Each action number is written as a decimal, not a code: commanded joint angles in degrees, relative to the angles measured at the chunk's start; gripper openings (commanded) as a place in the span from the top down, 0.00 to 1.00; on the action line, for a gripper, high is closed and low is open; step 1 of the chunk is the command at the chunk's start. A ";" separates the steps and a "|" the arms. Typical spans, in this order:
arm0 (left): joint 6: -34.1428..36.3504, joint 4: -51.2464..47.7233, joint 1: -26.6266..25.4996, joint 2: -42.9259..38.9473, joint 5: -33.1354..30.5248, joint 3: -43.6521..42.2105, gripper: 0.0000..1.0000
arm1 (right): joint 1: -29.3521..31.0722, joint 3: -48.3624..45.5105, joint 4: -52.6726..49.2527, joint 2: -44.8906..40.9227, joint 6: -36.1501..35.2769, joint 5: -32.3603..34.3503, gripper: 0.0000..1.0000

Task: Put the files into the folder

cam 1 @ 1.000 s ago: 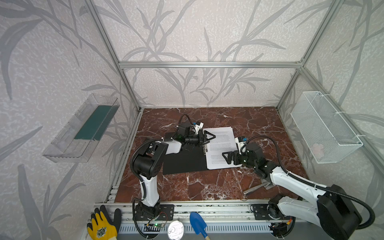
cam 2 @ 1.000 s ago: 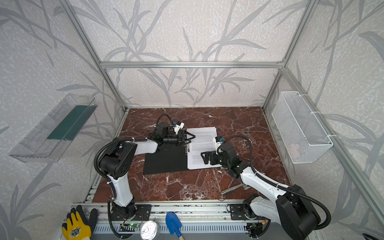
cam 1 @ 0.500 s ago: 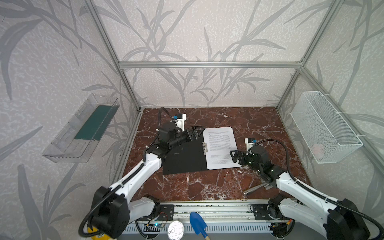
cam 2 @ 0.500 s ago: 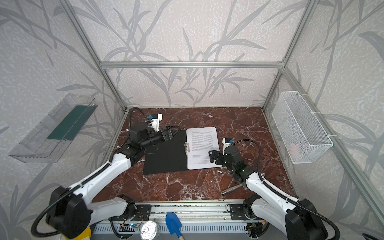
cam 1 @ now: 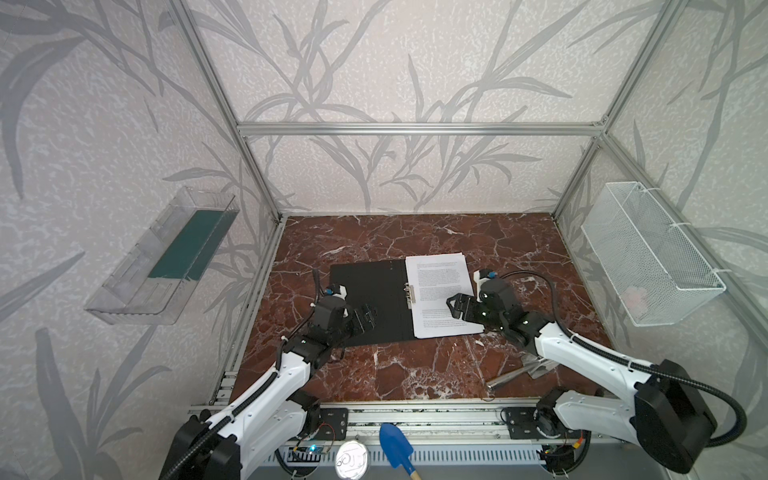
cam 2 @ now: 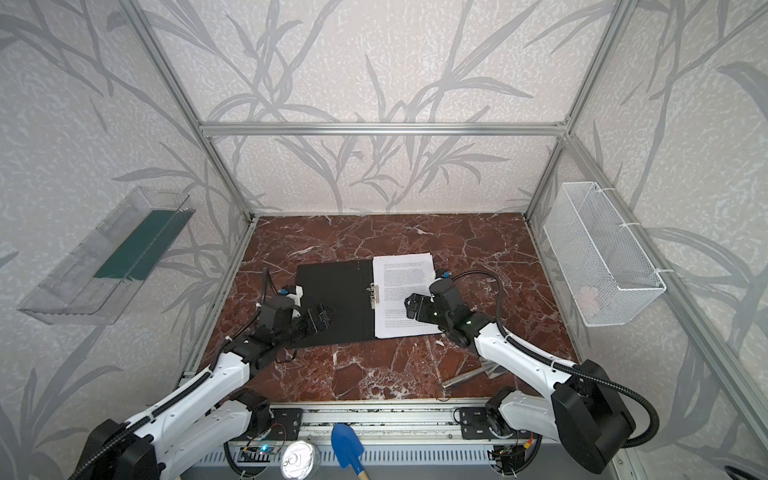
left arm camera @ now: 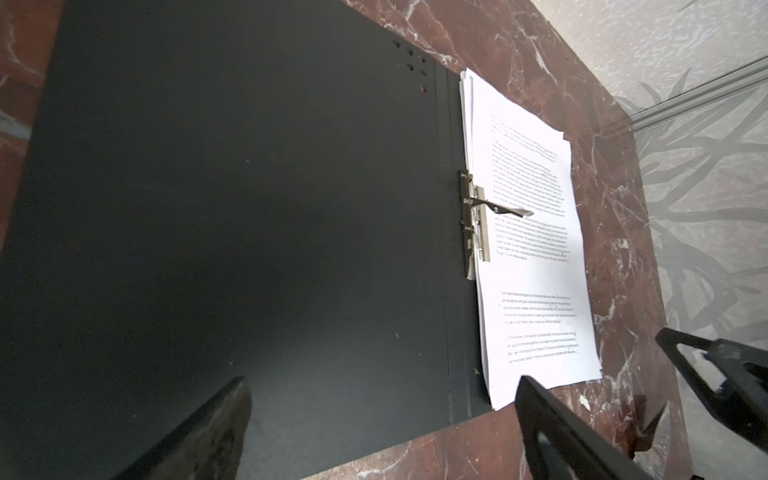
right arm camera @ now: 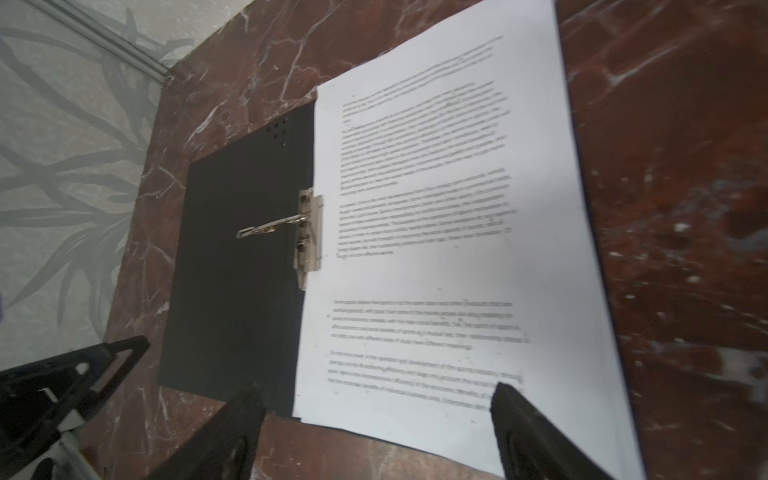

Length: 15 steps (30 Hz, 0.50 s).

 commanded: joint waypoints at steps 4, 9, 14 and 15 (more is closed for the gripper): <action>-0.50 1.51 0.99 6.35 -6.95 -1.33 0.01 | 5.68 10.58 5.83 10.78 9.64 -0.21 0.22; -2.91 1.71 1.80 15.20 -7.59 -0.35 0.01 | 7.38 17.46 7.88 18.87 13.04 -0.69 0.33; -2.68 -2.71 2.24 19.85 -7.24 2.98 0.01 | 7.53 23.11 6.83 24.80 15.46 -1.51 0.50; -2.51 -3.07 2.28 20.08 -7.36 3.34 0.01 | 7.53 23.95 6.28 25.68 15.99 -1.21 0.51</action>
